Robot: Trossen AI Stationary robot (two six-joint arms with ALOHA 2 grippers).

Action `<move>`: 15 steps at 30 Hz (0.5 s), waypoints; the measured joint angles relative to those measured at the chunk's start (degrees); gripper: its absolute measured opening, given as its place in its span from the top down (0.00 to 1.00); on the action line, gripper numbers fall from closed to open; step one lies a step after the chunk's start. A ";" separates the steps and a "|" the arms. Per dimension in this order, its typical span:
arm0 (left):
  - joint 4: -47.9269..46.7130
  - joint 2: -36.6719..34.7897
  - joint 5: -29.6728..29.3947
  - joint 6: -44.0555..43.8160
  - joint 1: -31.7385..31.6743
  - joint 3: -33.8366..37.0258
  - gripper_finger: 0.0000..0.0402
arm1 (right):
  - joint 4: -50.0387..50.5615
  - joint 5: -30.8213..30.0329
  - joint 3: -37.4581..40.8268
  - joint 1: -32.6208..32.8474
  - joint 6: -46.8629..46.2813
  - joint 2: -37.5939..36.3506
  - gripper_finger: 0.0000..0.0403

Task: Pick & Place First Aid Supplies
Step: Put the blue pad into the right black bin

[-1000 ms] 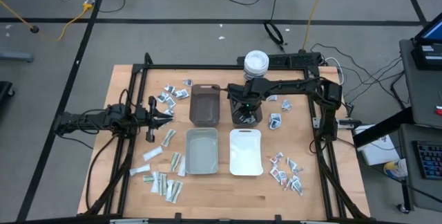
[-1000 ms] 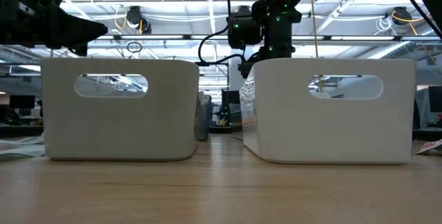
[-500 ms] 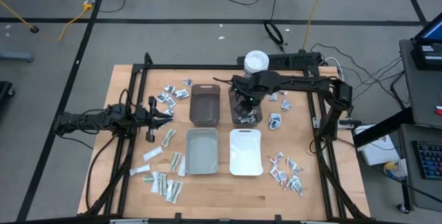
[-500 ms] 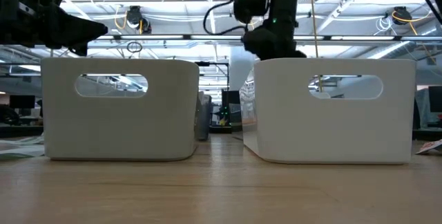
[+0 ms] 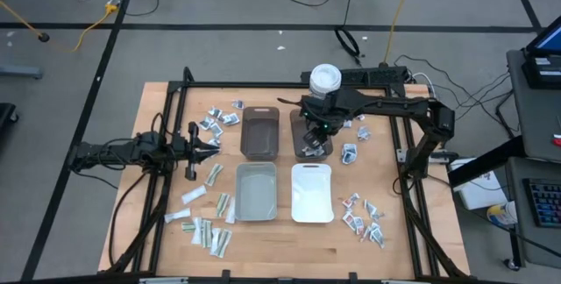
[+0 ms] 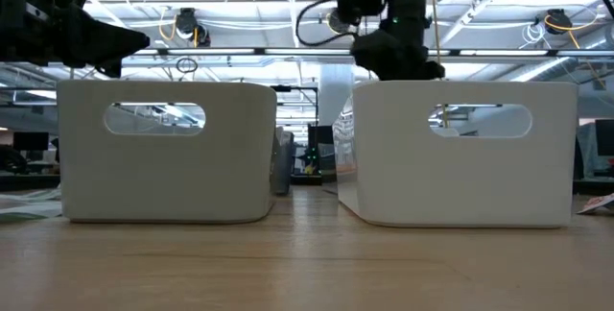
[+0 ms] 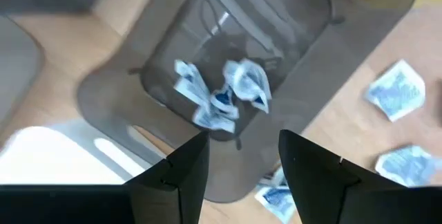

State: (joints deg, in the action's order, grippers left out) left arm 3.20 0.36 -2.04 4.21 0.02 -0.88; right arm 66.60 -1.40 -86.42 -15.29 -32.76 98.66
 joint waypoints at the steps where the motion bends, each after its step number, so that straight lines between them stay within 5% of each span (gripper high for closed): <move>1: 0.01 0.00 0.02 0.00 0.00 -0.01 0.88 | -0.02 0.06 1.47 0.02 -0.34 -1.10 0.58; 15: 0.00 0.00 0.00 0.00 -0.01 -0.01 0.88 | -1.63 0.10 21.16 0.44 -9.65 -17.47 0.58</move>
State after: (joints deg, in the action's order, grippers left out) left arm 3.20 0.36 -2.04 4.21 0.01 -0.89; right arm 64.97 -1.30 -65.26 -14.85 -42.41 81.19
